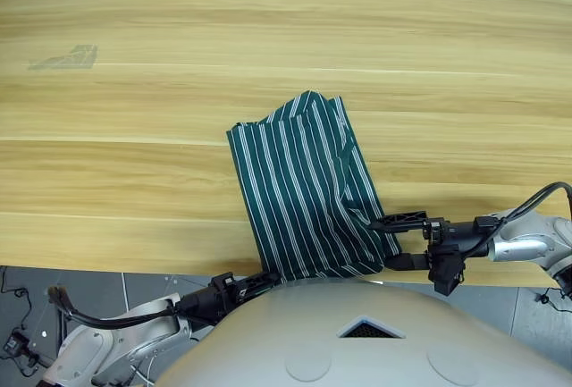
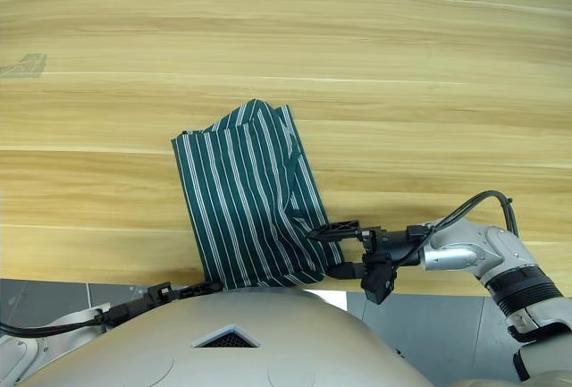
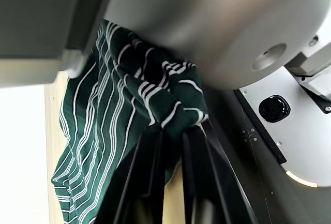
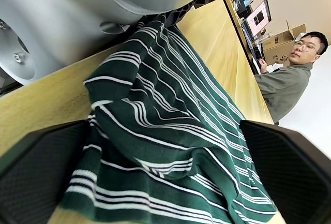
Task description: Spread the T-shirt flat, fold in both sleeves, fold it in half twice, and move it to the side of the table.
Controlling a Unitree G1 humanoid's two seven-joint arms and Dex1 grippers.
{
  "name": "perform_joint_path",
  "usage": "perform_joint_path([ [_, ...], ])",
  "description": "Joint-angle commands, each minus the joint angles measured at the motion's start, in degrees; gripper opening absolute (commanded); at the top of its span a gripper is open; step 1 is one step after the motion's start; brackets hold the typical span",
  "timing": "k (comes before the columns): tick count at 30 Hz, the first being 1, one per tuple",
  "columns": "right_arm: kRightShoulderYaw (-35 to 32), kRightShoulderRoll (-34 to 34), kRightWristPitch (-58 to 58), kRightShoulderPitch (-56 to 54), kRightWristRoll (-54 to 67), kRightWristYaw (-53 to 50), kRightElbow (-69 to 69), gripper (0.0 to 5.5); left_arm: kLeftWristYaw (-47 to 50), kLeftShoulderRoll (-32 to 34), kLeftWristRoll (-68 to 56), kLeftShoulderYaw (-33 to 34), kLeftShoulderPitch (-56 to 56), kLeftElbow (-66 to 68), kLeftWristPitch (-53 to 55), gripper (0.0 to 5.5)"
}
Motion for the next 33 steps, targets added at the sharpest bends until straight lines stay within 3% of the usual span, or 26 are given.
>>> perform_joint_path([
  [1,0.4,0.2,4.7,0.6,-3.5,3.0,2.0,5.40,-1.7,-0.3,0.3,0.6,-0.5,0.5,2.0,0.26],
  [13,-1.0,0.8,6.2,1.3,-1.7,2.0,1.3,5.40,-2.2,-0.5,-0.4,1.3,-0.5,0.1,2.0,0.24],
  [19,-2.4,0.3,6.3,-0.6,-3.2,2.2,3.2,4.06,-1.4,-0.3,-0.3,2.6,-1.5,1.0,2.3,0.24],
  [33,0.3,0.0,8.2,0.7,-1.3,5.7,2.4,1.51,-1.1,-1.0,0.2,2.4,-3.0,1.0,2.4,0.22],
])
